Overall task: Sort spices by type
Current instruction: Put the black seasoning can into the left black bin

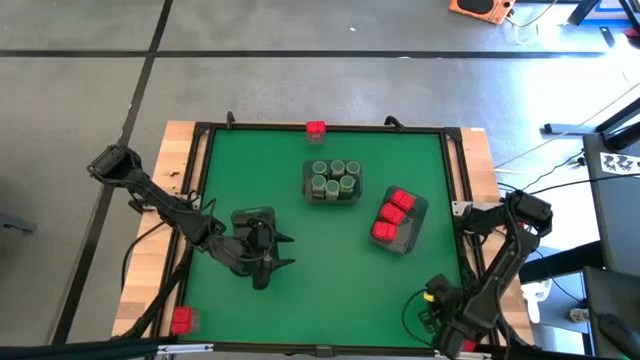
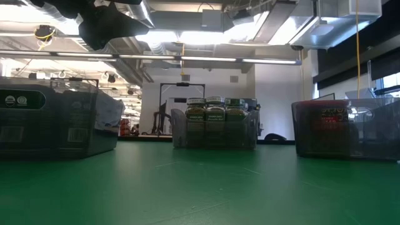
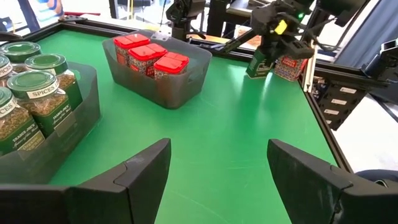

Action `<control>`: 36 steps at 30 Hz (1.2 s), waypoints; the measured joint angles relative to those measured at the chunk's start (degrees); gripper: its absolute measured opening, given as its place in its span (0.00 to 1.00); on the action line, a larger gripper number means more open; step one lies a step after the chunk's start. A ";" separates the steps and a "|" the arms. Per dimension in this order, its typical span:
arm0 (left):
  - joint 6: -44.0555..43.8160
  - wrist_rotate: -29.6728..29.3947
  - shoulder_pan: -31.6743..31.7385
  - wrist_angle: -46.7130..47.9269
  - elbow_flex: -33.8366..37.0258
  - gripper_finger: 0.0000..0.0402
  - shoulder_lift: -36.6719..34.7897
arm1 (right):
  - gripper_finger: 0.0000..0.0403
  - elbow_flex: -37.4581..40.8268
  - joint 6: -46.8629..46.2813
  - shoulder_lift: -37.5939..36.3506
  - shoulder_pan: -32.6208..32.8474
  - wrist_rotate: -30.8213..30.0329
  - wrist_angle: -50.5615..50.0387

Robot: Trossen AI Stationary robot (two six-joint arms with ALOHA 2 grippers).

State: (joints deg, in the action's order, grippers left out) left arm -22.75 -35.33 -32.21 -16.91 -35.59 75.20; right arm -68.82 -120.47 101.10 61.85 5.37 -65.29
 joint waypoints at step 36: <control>-1.89 0.04 0.24 -0.01 0.06 0.66 4.22 | 0.30 -3.74 95.17 0.15 -36.72 -16.63 32.00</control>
State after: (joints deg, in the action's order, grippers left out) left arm -24.64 -35.29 -31.97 -16.91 -35.53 79.42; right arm -72.55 -25.30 101.25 25.13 -11.26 -33.30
